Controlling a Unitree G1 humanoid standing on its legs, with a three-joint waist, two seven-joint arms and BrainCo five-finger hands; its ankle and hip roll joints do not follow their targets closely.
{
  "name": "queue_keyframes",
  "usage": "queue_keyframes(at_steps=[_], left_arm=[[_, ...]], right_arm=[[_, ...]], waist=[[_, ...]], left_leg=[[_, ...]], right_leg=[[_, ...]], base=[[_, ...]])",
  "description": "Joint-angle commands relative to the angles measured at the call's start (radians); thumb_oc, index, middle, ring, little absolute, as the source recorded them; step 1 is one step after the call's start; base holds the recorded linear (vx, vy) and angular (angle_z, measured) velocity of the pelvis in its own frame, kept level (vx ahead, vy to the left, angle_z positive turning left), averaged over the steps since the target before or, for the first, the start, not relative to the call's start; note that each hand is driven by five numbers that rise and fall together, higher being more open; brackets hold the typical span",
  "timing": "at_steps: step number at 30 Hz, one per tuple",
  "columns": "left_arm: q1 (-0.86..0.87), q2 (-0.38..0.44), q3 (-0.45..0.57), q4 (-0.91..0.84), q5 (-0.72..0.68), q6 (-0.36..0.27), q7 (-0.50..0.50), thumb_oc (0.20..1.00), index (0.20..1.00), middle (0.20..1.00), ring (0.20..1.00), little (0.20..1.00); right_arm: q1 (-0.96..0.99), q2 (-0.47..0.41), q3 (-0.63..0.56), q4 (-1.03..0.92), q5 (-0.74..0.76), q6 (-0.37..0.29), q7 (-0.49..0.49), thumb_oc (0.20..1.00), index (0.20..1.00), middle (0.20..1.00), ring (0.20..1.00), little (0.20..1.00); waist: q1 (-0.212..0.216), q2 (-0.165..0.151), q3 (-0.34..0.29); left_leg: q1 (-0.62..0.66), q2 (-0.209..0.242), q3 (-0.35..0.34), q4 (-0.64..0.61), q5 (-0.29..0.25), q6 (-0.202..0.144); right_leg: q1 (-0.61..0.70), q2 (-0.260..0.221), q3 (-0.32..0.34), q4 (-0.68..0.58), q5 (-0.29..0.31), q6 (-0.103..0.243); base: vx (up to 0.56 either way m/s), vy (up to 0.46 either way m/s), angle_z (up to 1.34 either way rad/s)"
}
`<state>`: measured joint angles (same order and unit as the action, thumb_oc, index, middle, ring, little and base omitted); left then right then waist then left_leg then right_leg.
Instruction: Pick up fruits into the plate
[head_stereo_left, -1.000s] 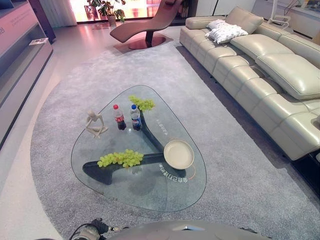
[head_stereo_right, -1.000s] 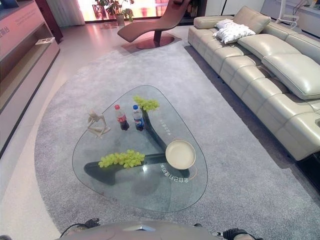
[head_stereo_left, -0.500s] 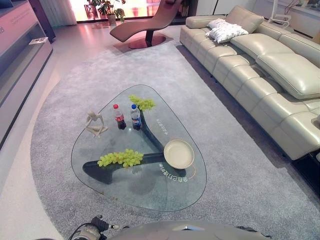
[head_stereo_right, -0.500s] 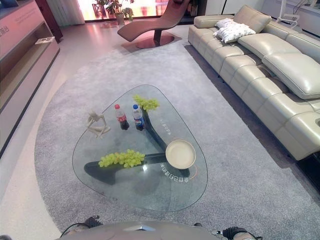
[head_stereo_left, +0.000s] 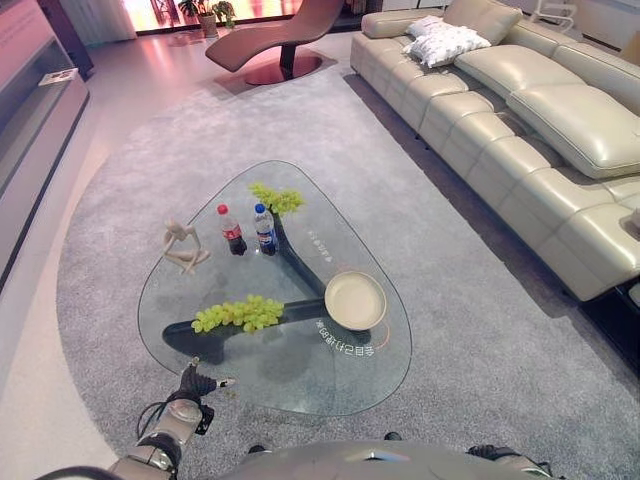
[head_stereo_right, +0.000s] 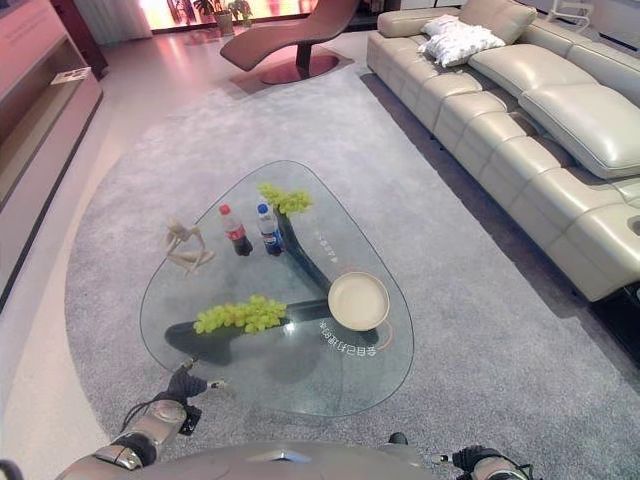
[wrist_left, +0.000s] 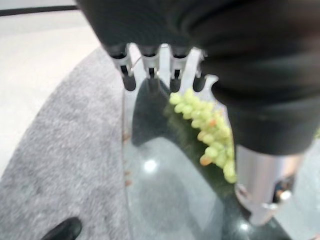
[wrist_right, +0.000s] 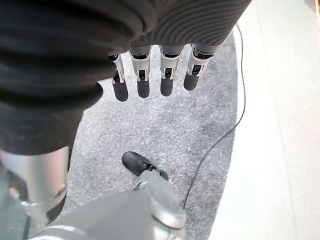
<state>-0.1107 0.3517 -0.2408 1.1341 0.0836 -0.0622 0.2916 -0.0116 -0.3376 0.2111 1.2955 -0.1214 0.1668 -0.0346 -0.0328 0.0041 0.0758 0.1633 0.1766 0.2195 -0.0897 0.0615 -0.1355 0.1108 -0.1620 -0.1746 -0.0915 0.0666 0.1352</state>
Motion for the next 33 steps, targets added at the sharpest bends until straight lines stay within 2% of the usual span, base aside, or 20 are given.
queue_keyframes(at_steps=[1,8,11,14,19,23,28,31,33], left_arm=[[-0.101,0.072,-0.004,0.012,0.104,-0.057,0.098,1.000,1.000,1.000,1.000,1.000],[-0.255,0.181,-0.088,-0.115,0.238,0.000,0.223,1.000,1.000,1.000,1.000,1.000],[-0.314,0.240,-0.099,-0.149,0.300,0.011,0.286,1.000,1.000,1.000,1.000,1.000],[-0.430,0.322,-0.121,-0.151,0.386,0.022,0.383,1.000,1.000,1.000,1.000,1.000],[-0.567,0.391,-0.168,-0.121,0.503,0.052,0.466,1.000,1.000,1.000,1.000,1.000],[-0.642,0.418,-0.206,-0.075,0.559,0.062,0.491,1.000,1.000,1.000,1.000,1.000],[-0.759,0.441,-0.291,0.000,0.685,0.138,0.475,1.000,1.000,1.000,1.000,1.000],[-0.809,0.439,-0.325,0.032,0.686,0.196,0.449,1.000,1.000,1.000,1.000,1.000],[-0.829,0.441,-0.332,0.046,0.653,0.204,0.440,1.000,1.000,1.000,1.000,1.000]], right_arm=[[-0.073,-0.013,0.031,0.075,-0.018,-0.021,-0.002,1.000,1.000,1.000,1.000,1.000],[-0.147,-0.049,0.085,0.057,0.064,-0.025,-0.017,1.000,1.000,1.000,1.000,1.000],[-0.167,-0.061,0.090,0.049,0.083,-0.036,-0.027,1.000,1.000,1.000,1.000,1.000],[-0.200,-0.080,0.105,0.041,0.110,-0.054,-0.042,1.000,1.000,1.000,1.000,1.000],[-0.242,-0.102,0.119,0.023,0.158,-0.070,-0.047,1.000,1.000,1.000,1.000,1.000],[-0.273,-0.115,0.134,0.008,0.176,-0.082,-0.049,1.000,1.000,1.000,1.000,1.000],[-0.336,-0.135,0.154,-0.011,0.190,-0.072,-0.052,1.000,1.000,1.000,1.000,1.000],[-0.366,-0.144,0.160,-0.022,0.206,-0.074,-0.061,1.000,1.000,1.000,1.000,1.000],[-0.378,-0.146,0.161,-0.029,0.219,-0.076,-0.063,1.000,1.000,1.000,1.000,1.000]], waist=[[-0.005,-0.008,0.031],[-0.018,0.013,0.113],[-0.026,0.013,0.151],[-0.037,0.012,0.218],[-0.044,0.002,0.292],[-0.050,-0.004,0.333],[-0.069,-0.010,0.383],[-0.079,-0.018,0.408],[-0.082,-0.026,0.418]], left_leg=[[-0.019,-0.018,0.006,0.010,-0.044,0.048],[-0.098,-0.029,0.014,0.028,-0.033,0.054],[-0.134,-0.040,0.016,0.036,-0.032,0.059],[-0.208,-0.049,0.017,0.058,-0.023,0.060],[-0.289,-0.052,0.016,0.087,-0.009,0.052],[-0.343,-0.054,0.013,0.109,-0.004,0.045],[-0.417,-0.059,0.018,0.148,-0.002,0.040],[-0.461,-0.064,0.019,0.189,-0.010,0.041],[-0.481,-0.065,0.022,0.208,-0.015,0.042]], right_leg=[[0.015,-0.014,-0.045,0.026,-0.027,0.015],[-0.081,-0.019,-0.014,0.057,-0.020,0.010],[-0.119,-0.014,0.001,0.062,-0.016,0.007],[-0.195,-0.008,0.015,0.090,-0.013,-0.001],[-0.270,-0.001,0.022,0.122,-0.011,-0.009],[-0.325,0.006,0.024,0.143,-0.010,-0.015],[-0.404,0.016,0.027,0.178,-0.009,-0.022],[-0.448,0.017,0.026,0.209,-0.012,-0.027],[-0.469,0.017,0.025,0.223,-0.013,-0.030]], base=[[0.00,0.000,0.00],[-0.12,0.035,-0.10],[-0.17,0.018,-0.06],[-0.23,0.001,-0.04],[-0.16,-0.025,-0.03],[-0.11,-0.023,-0.01],[-0.08,0.008,-0.02],[-0.06,0.000,-0.03],[-0.05,-0.027,-0.03]])
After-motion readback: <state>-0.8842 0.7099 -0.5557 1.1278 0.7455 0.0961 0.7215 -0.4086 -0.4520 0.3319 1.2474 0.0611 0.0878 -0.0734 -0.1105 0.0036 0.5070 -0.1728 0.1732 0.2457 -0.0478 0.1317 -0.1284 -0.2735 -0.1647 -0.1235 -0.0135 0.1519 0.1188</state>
